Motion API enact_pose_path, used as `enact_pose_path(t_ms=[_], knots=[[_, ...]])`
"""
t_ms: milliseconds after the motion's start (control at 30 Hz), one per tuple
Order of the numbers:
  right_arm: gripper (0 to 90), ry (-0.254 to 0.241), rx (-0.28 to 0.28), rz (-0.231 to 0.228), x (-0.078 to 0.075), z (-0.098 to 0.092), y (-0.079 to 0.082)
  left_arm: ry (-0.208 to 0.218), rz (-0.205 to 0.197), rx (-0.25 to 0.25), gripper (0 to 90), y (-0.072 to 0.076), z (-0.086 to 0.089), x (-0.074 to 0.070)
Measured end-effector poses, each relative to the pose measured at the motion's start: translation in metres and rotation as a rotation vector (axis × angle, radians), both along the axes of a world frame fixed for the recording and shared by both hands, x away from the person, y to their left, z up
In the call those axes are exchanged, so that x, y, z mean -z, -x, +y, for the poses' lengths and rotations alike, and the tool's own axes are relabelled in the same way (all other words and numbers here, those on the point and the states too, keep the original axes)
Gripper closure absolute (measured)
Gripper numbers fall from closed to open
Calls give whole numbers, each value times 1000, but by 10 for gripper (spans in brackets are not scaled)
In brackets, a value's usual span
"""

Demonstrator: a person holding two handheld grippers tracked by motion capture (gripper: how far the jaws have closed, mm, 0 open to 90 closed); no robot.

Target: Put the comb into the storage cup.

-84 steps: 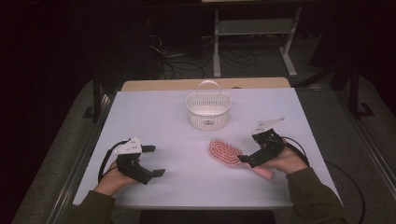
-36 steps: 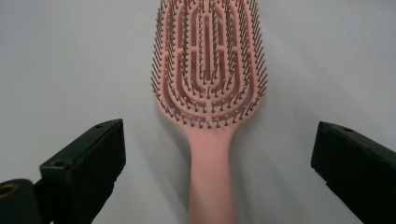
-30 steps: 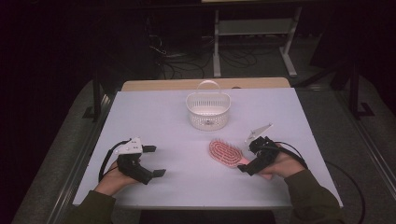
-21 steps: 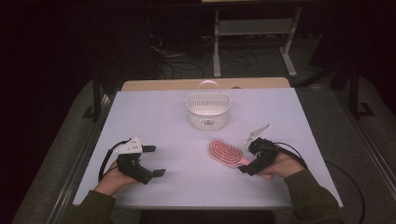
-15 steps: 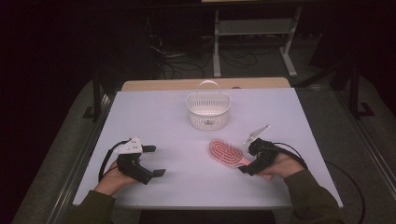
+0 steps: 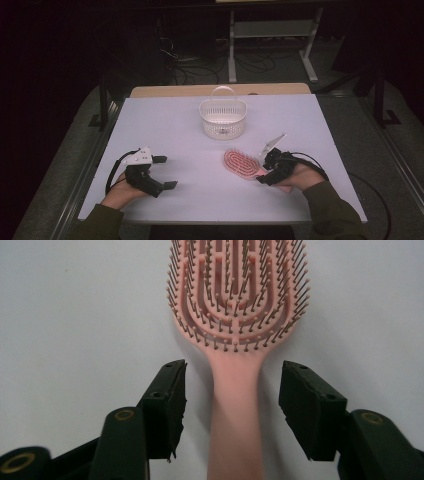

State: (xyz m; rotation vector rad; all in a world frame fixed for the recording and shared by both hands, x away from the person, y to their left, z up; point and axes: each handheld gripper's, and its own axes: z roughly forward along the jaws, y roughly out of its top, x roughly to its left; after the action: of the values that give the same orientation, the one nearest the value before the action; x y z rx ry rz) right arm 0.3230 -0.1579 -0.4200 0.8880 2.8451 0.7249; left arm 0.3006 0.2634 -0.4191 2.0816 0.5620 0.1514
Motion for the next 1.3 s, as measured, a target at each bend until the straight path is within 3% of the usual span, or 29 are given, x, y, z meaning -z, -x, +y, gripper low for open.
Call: enact_pose_path(t_ms=[767, 1300], knots=[[633, 92, -19, 11, 5, 9, -3, 0, 0, -1, 0, 0, 0, 0], [682, 126, -12, 27, 4, 14, -5, -2, -2, 4, 0, 1, -1, 0]])
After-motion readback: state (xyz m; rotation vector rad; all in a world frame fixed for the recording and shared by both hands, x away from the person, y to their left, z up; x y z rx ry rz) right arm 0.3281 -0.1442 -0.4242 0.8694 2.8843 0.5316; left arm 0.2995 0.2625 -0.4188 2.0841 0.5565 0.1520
